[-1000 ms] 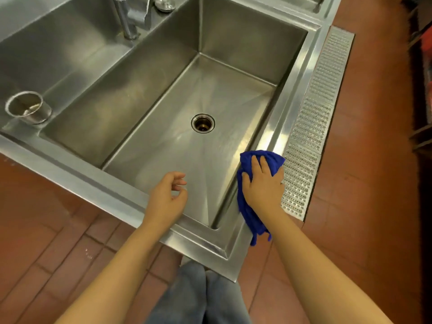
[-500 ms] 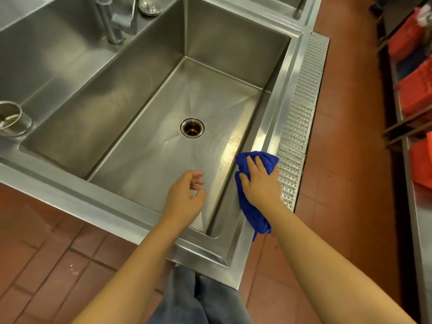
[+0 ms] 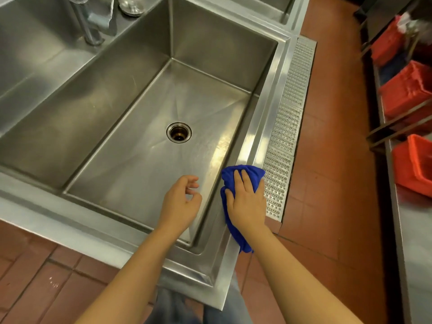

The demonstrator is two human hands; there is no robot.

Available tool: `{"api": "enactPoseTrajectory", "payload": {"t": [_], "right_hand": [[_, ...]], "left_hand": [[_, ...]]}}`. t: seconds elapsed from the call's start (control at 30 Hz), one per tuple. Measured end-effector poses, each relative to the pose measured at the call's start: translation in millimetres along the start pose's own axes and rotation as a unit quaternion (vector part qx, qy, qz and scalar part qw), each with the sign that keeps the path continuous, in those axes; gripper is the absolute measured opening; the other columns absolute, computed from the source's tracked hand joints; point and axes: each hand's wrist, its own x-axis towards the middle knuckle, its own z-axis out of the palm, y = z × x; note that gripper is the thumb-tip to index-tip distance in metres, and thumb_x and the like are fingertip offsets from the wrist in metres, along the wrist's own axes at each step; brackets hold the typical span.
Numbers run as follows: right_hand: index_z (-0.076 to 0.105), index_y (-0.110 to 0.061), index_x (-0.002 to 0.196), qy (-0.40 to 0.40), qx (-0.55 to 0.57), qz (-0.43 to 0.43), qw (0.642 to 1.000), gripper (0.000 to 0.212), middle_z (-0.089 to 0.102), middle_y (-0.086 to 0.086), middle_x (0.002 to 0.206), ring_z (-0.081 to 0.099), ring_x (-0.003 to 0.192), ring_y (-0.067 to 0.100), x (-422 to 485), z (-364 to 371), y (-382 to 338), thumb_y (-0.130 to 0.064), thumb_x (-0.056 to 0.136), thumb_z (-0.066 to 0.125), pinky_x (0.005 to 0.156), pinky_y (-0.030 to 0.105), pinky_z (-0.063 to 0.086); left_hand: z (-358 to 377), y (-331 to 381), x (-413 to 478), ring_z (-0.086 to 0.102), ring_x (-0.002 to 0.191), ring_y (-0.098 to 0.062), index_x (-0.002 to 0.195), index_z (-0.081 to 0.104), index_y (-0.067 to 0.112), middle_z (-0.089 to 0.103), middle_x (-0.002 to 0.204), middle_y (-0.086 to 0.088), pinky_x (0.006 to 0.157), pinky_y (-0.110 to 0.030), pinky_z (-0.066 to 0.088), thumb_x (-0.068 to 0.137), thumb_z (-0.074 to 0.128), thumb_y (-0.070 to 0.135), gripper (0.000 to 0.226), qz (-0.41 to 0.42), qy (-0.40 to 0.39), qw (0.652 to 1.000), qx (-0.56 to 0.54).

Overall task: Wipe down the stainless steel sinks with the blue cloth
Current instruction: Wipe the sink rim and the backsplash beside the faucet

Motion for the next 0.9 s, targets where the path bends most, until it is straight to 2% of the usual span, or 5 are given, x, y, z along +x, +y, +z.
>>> {"api": "enactPoseTrajectory", "payload": {"t": [0.13,0.23,0.57,0.77,0.9], "right_hand": [[0.015,-0.018,0.154,-0.001,0.002,-0.015,1.0,0.061,0.017,0.002,0.16,-0.003,0.147,0.038,54.7,-18.5,16.2,-0.046,0.101,0.029,0.113,0.051,0.029],[0.014,-0.017,0.154,0.0,0.005,-0.039,0.999,0.062,0.016,0.002,0.16,-0.004,0.147,0.035,84.1,-31.5,24.8,-0.046,0.101,0.029,0.117,0.049,0.02],[0.013,-0.023,0.154,-0.029,0.055,-0.08,0.995,0.06,0.007,-0.001,0.162,-0.012,0.146,0.037,60.6,-33.2,30.1,-0.045,0.101,0.032,0.113,0.05,0.021],[0.012,-0.021,0.154,-0.038,0.033,-0.101,0.994,0.062,0.008,0.0,0.162,-0.012,0.145,0.04,135.6,-57.9,51.1,-0.048,0.101,0.03,0.114,0.053,0.019],[0.013,-0.02,0.154,-0.05,0.031,-0.084,0.995,0.063,0.008,0.0,0.162,-0.012,0.144,0.042,179.4,-73.6,59.3,-0.047,0.101,0.033,0.113,0.056,0.02]], "left_hand": [[8.0,-6.3,9.7,0.054,0.086,-0.003,0.111,0.055,0.022,0.062,0.104,0.003,0.07,-0.005,0.04,0.087,0.054,0.0,0.033,-0.017,0.04,0.999,0.0],[20.7,-3.7,14.6,0.055,0.085,-0.003,0.11,0.056,0.022,0.062,0.104,0.002,0.071,-0.006,0.04,0.087,0.054,-0.001,0.033,-0.035,0.074,0.997,-0.002],[71.5,18.3,30.8,0.054,0.089,-0.002,0.117,0.056,0.017,0.06,0.105,0.004,0.074,-0.01,0.039,0.088,0.052,-0.002,0.034,-0.073,0.157,0.985,0.001],[79.7,31.0,28.9,0.055,0.097,-0.015,0.117,0.054,0.02,0.059,0.107,0.006,0.085,-0.032,0.047,0.088,0.052,0.0,0.036,-0.077,0.195,0.978,0.02],[74.5,30.2,22.6,0.054,0.106,-0.016,0.128,0.053,0.015,0.059,0.113,0.006,0.094,-0.035,0.046,0.092,0.052,0.005,0.037,-0.084,0.186,0.978,0.044]]}}
